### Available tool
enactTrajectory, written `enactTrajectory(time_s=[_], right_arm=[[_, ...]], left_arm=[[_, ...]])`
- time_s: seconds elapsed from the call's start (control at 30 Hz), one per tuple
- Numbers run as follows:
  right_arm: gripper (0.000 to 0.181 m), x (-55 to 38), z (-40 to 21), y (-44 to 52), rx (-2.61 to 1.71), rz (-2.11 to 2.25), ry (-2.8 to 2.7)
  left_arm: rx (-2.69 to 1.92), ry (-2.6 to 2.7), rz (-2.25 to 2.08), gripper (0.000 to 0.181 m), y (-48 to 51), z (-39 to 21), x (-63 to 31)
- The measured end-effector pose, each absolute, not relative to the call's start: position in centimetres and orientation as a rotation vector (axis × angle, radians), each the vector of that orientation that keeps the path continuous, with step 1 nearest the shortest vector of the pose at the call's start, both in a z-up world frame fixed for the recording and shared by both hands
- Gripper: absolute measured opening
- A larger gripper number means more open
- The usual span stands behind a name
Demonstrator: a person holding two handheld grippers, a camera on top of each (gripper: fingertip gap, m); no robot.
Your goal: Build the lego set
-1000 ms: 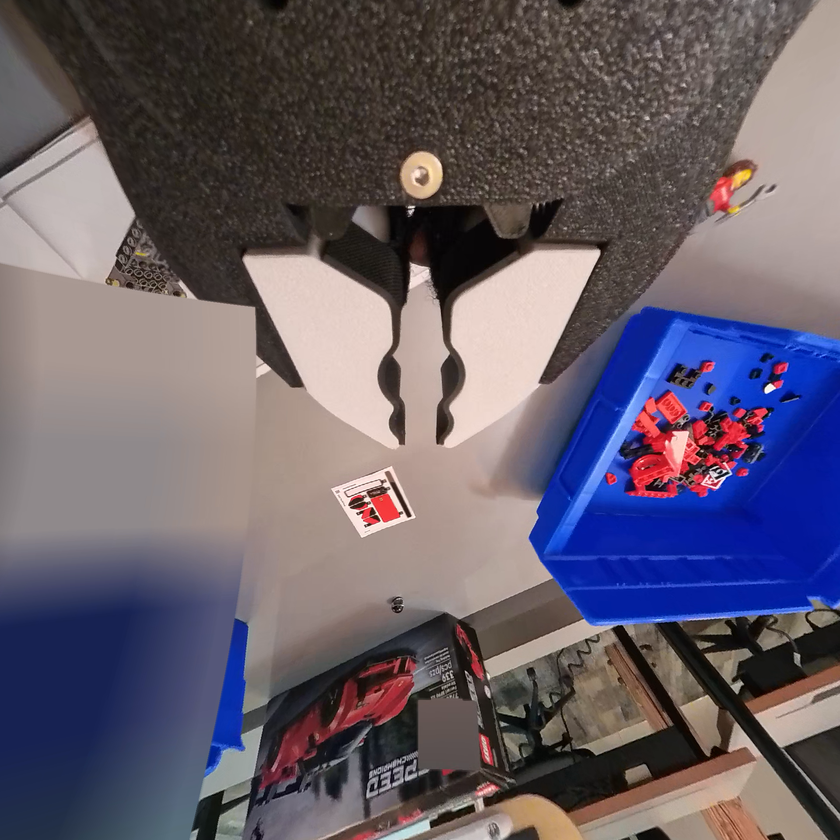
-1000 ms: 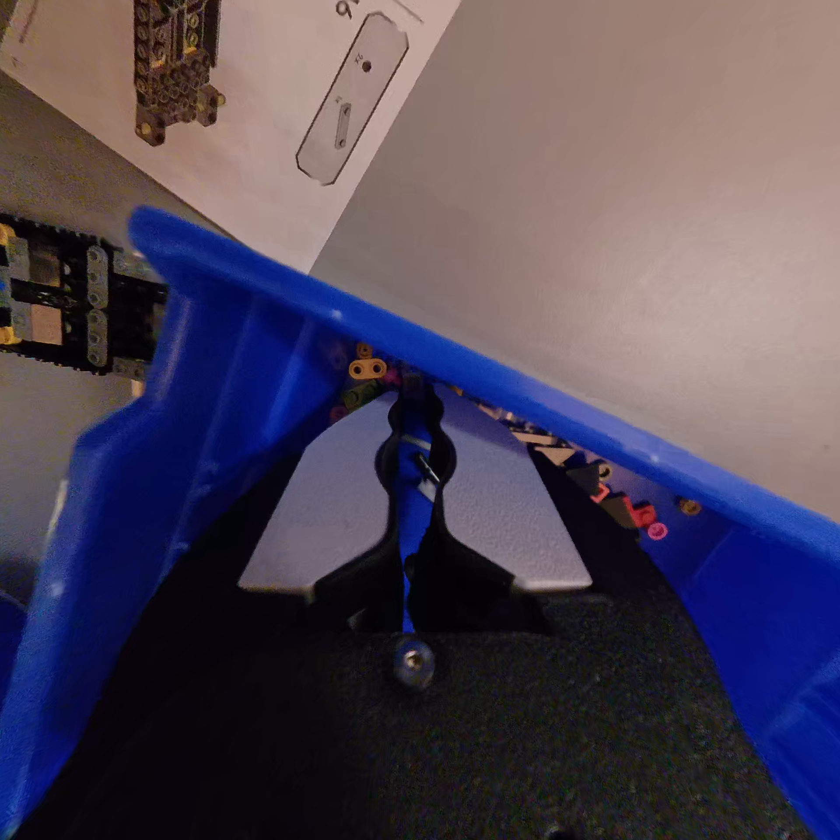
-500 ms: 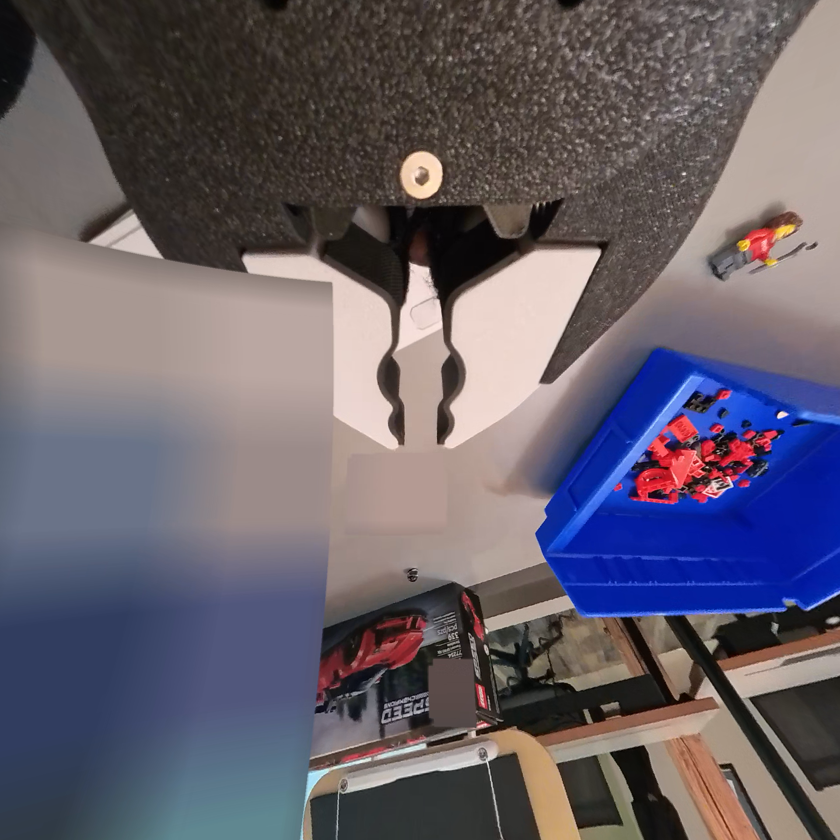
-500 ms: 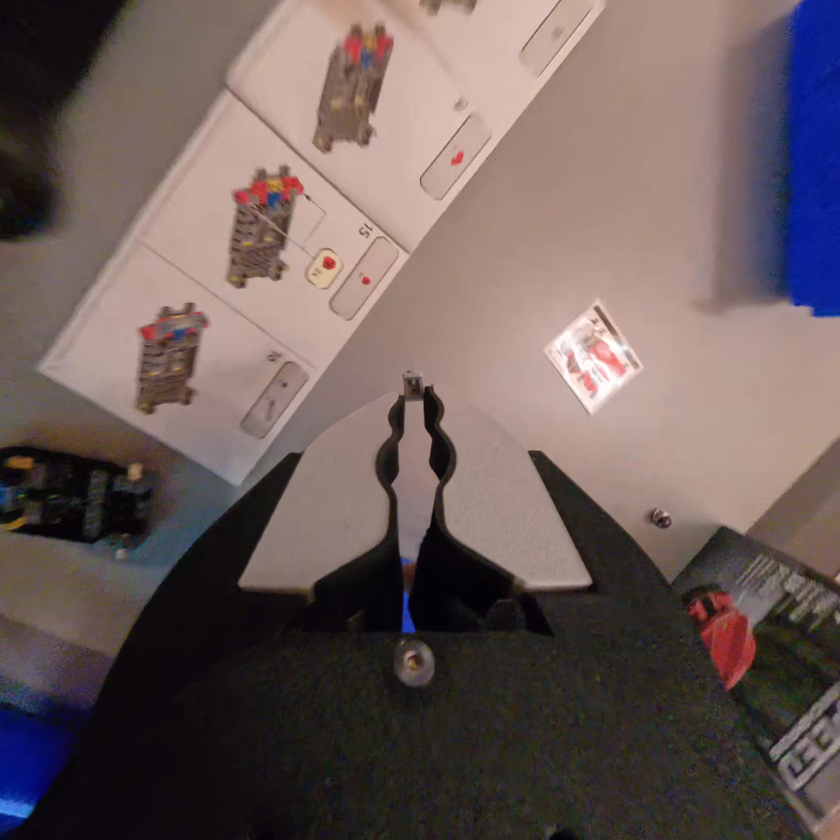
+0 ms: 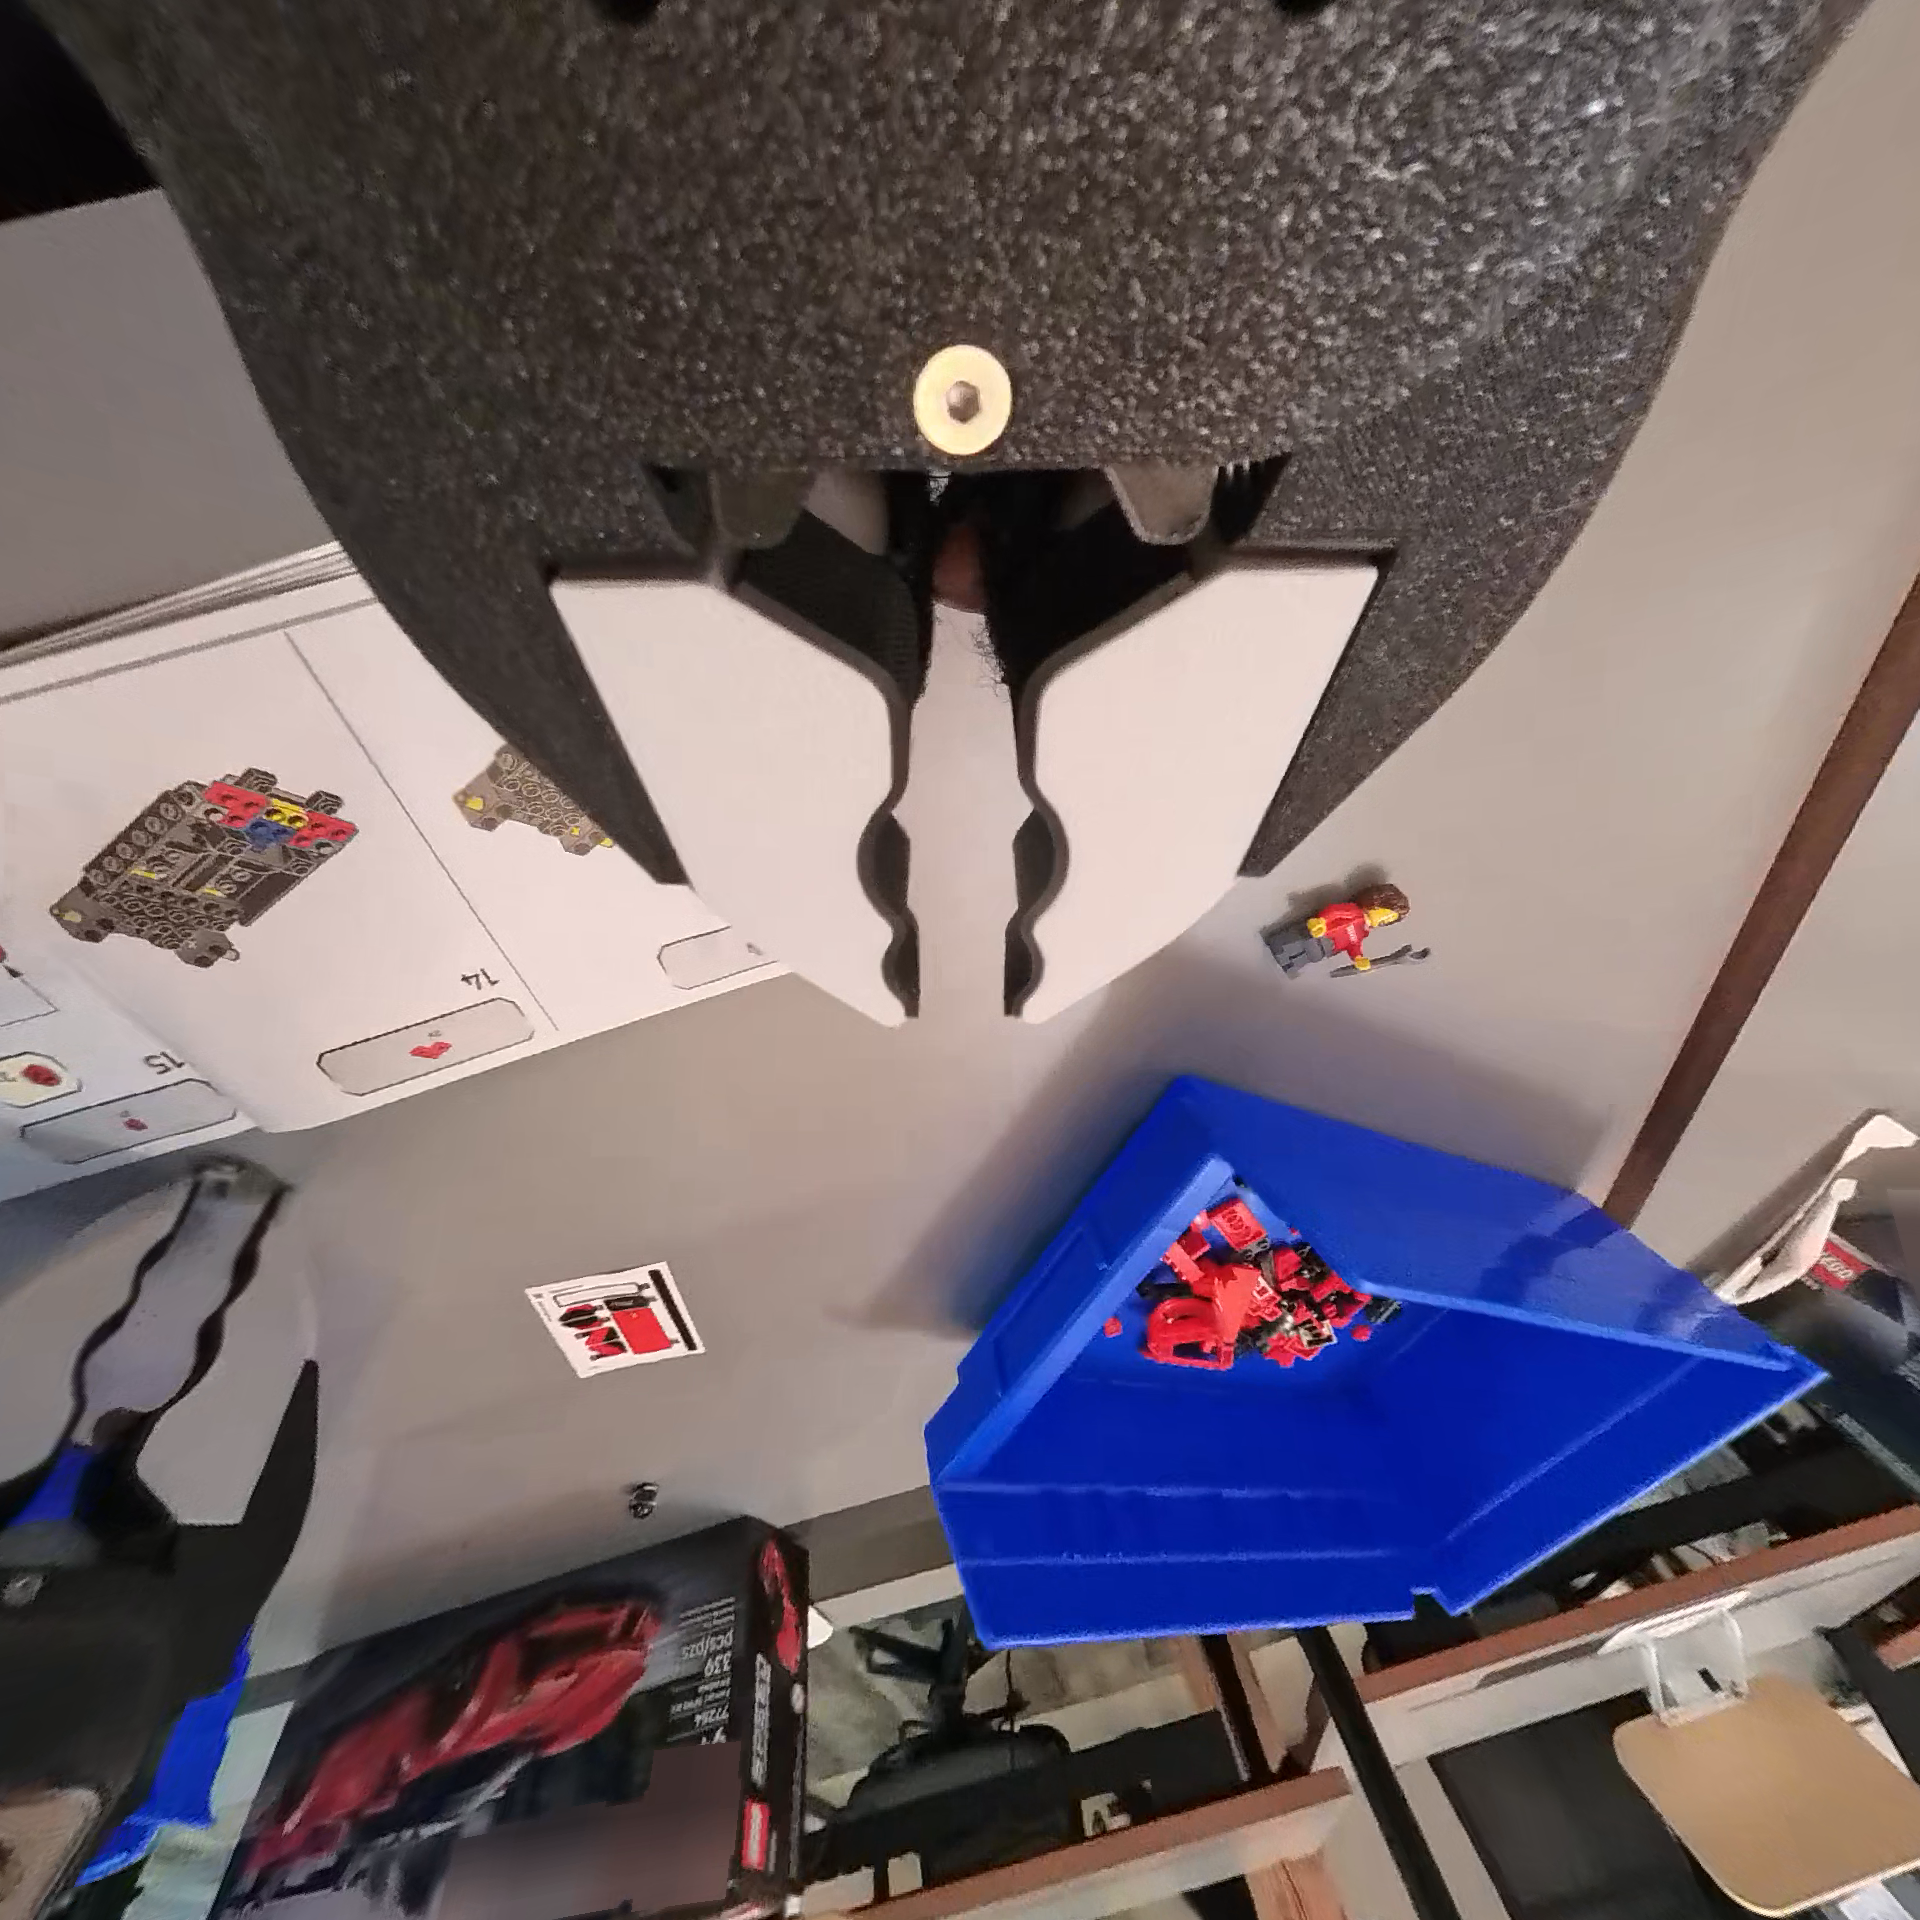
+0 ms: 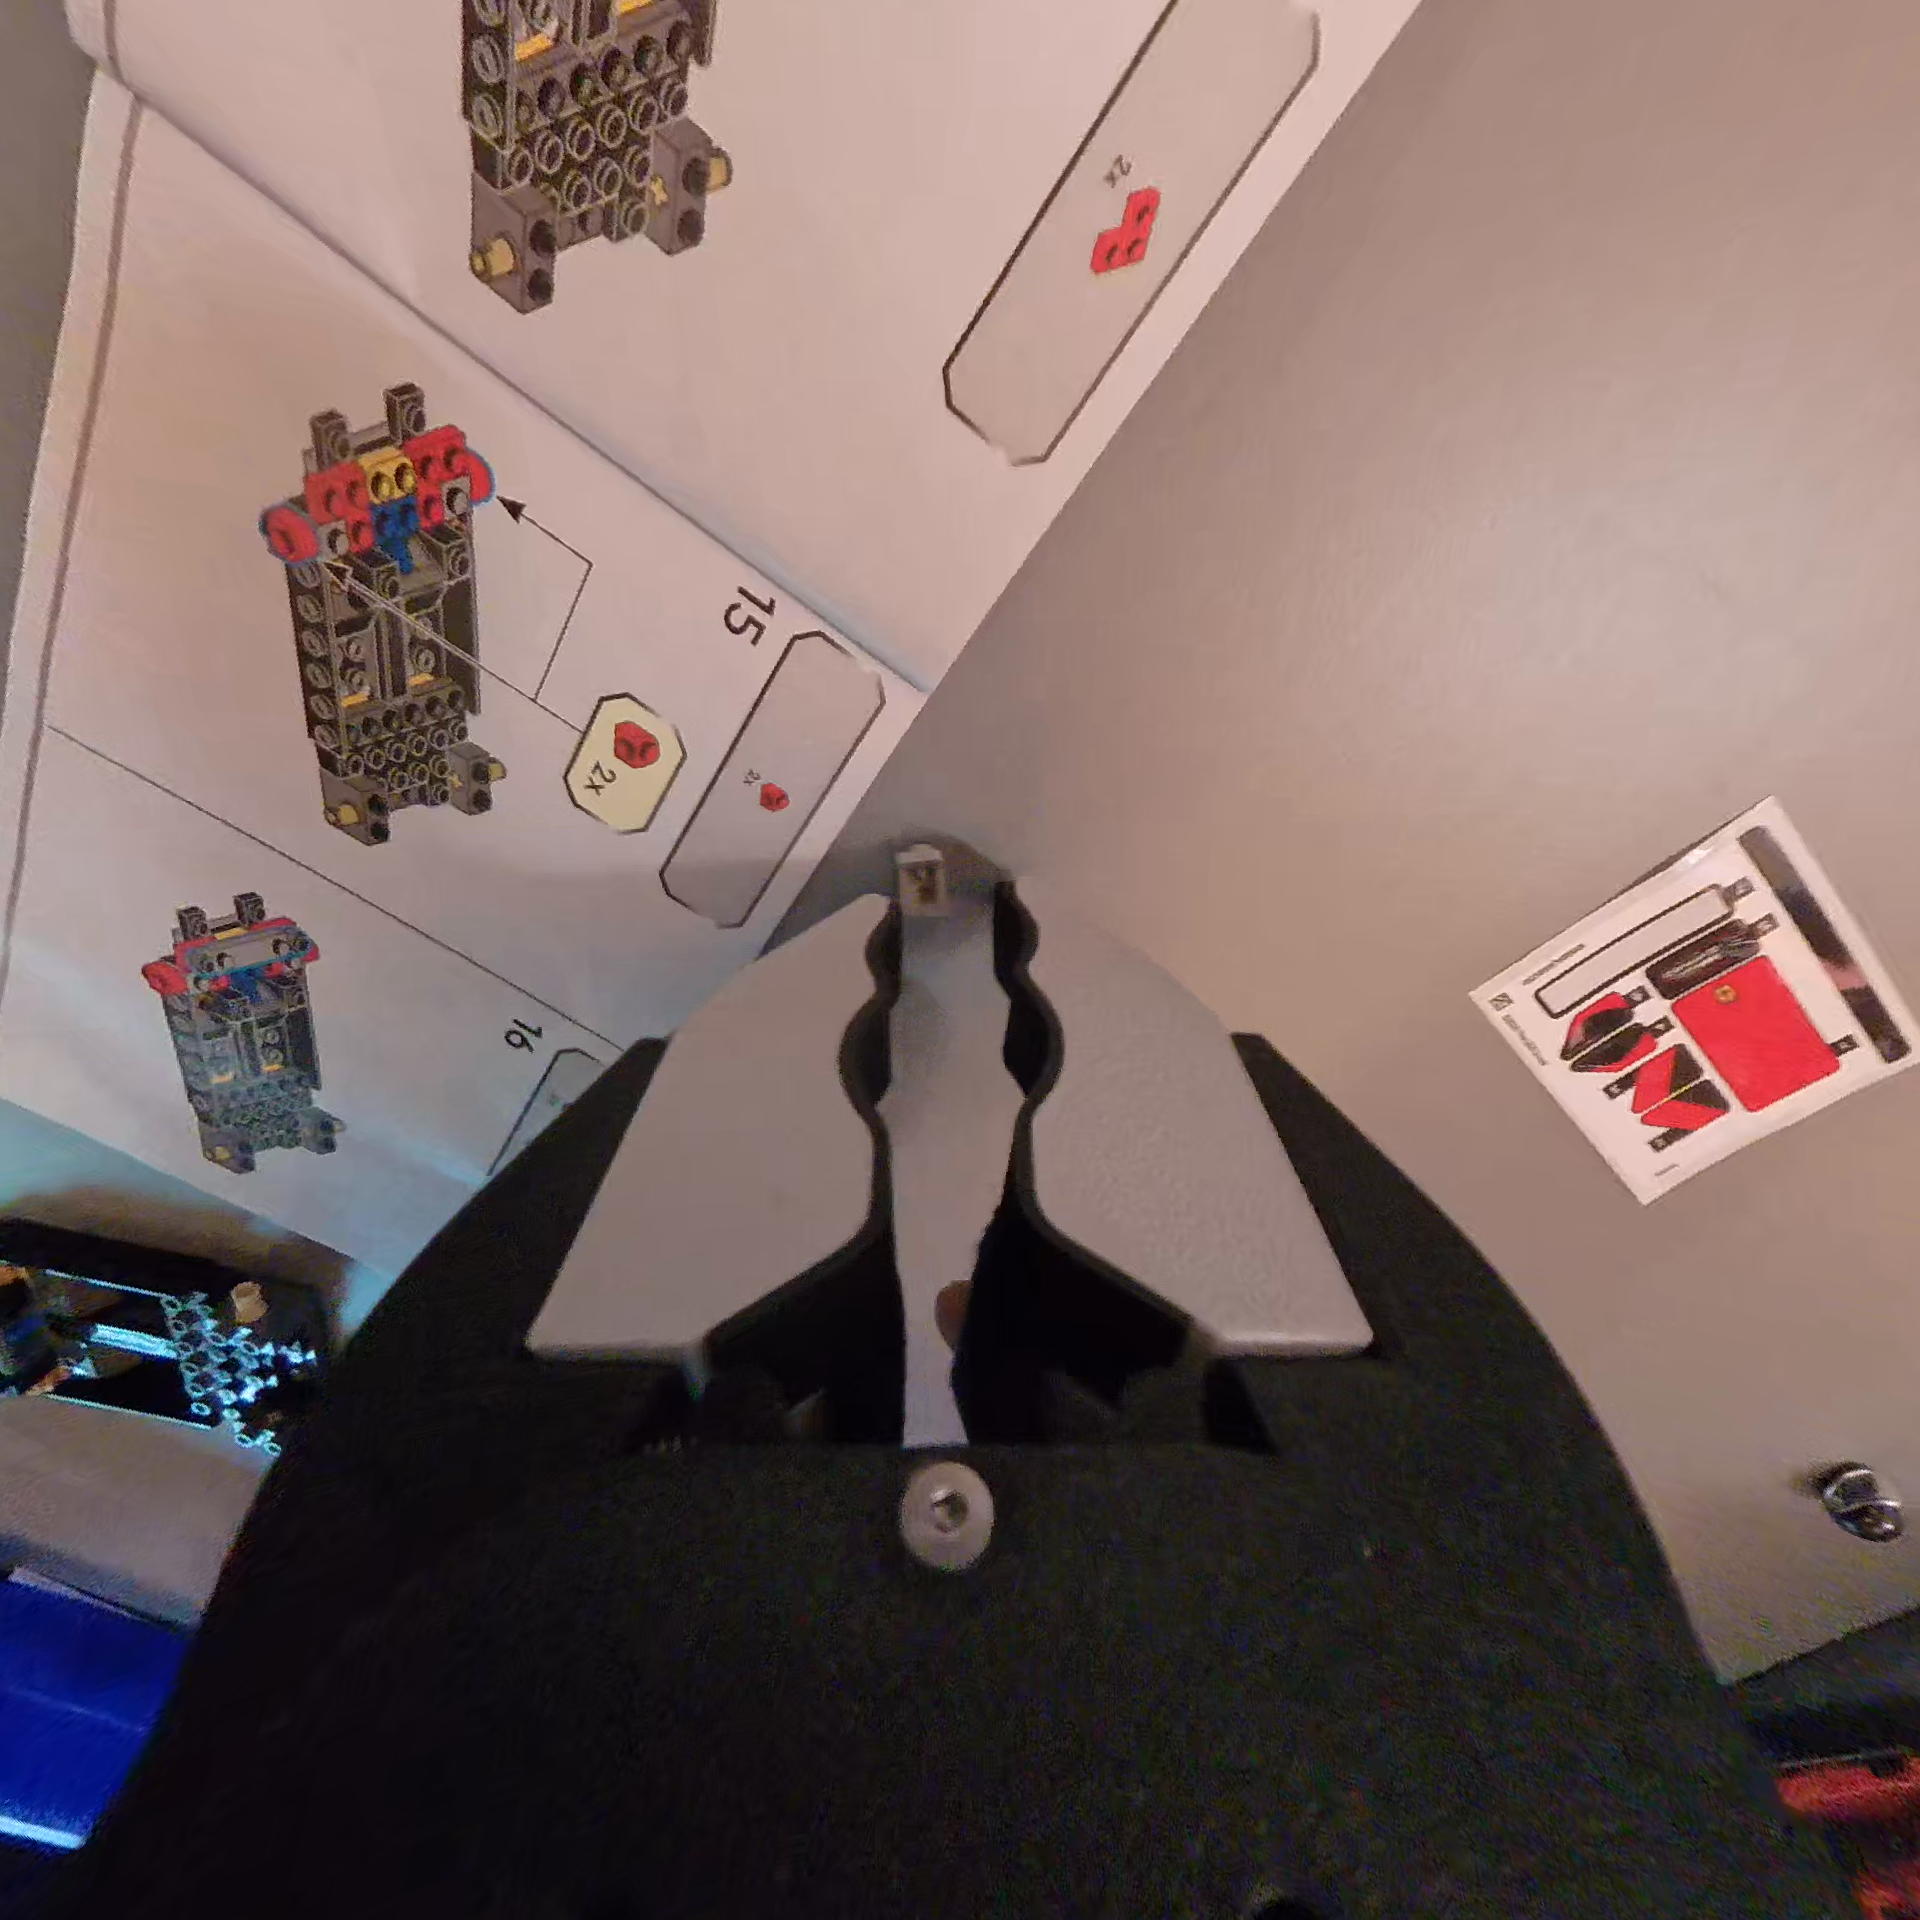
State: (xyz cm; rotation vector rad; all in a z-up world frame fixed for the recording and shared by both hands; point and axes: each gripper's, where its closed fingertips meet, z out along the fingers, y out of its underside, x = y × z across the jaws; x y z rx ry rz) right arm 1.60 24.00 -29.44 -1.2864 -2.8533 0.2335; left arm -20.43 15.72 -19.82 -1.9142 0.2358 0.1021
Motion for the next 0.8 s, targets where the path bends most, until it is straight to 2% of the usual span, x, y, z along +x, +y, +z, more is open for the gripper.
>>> enactTrajectory(time_s=[0.17, 0.37, 0.53, 0.6, 0.67, 0.8], right_arm=[[0.020, 1.6, -28.2, 24.1, -1.305, 0.269, -2.794], [0.033, 1.9, -28.4, 24.0, -1.435, 0.381, -2.757], [0.032, 2.6, -29.5, 25.5, -1.510, 0.198, -2.773], [0.042, 2.6, -29.4, 26.2, -1.432, 0.095, -2.786], [0.049, 2.4, -28.7, 26.7, -1.360, 0.039, -2.761], [0.048, 2.1, -24.3, 27.0, -1.407, 0.173, -2.620]], left_arm=[[-1.913, 0.230, 0.076, 0.015, 16.0, -20.3, -20.8], [-1.892, 0.256, -0.052, 0.015, 16.8, -20.6, -19.2], [-1.906, 0.312, -0.037, 0.016, 17.5, -21.0, -18.2], [-1.907, 0.332, -0.029, 0.016, 17.6, -20.9, -17.8], [-1.904, 0.348, -0.021, 0.016, 17.8, -20.8, -17.6], [-1.911, 0.363, -0.023, 0.016, 18.0, -20.9, -17.2]])
